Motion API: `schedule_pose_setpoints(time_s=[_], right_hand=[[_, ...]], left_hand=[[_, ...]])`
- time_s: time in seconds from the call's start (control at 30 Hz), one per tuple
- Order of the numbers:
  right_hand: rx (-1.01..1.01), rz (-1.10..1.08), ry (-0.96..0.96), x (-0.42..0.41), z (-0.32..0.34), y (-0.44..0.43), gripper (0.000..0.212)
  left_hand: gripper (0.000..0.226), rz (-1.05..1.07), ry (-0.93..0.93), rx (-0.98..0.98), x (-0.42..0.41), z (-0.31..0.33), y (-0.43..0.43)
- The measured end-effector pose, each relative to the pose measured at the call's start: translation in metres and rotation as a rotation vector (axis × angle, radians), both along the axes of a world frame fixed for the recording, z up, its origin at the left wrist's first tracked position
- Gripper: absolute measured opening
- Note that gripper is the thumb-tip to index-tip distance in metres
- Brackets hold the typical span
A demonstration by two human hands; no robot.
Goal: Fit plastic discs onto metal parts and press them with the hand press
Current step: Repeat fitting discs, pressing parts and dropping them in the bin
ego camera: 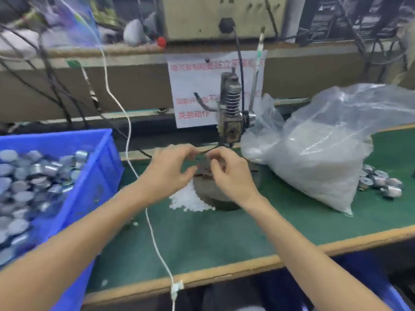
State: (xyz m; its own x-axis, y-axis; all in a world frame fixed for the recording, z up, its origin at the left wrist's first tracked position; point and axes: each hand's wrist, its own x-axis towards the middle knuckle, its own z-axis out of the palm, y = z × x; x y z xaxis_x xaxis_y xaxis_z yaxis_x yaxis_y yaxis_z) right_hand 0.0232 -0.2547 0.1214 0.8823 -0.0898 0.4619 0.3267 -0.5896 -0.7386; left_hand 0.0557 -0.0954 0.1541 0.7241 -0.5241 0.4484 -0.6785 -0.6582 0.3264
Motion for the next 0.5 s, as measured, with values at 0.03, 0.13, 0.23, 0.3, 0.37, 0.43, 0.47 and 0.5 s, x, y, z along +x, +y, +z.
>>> schedule_pose_setpoints(time_s=[0.03, 0.13, 0.23, 0.3, 0.37, 0.43, 0.47, 0.5], right_hand=[[-0.036, 0.066, -0.008, 0.013, 0.008, 0.021, 0.019], [-0.138, 0.23, -0.048, 0.044, 0.031, 0.087, 0.021], [-0.226, 0.374, -0.058, 0.065, 0.043, 0.151, 0.023], [-0.301, 0.454, -0.05, 0.073, 0.046, 0.191, 0.024], [-0.373, 0.538, -0.026, 0.077, 0.046, 0.228, 0.023], [-0.504, 0.64, 0.038, 0.079, 0.043, 0.259, 0.023], [-0.596, 0.697, 0.086, 0.079, 0.04, 0.272, 0.023], [-0.706, 0.747, 0.135, 0.08, 0.036, 0.281, 0.022]], left_hand=[[0.029, 0.076, -0.019, 0.01, 0.005, 0.007, 0.023], [0.028, 0.264, -0.066, 0.034, 0.014, 0.02, 0.093], [0.027, 0.413, -0.066, 0.052, 0.013, 0.025, 0.158], [0.026, 0.498, -0.043, 0.07, 0.01, 0.021, 0.195], [0.025, 0.577, 0.004, 0.104, 0.006, 0.012, 0.227], [0.027, 0.651, 0.128, 0.23, 0.003, -0.002, 0.258], [0.029, 0.676, 0.225, 0.351, 0.001, -0.009, 0.272], [0.031, 0.679, 0.336, 0.484, -0.001, -0.016, 0.283]])
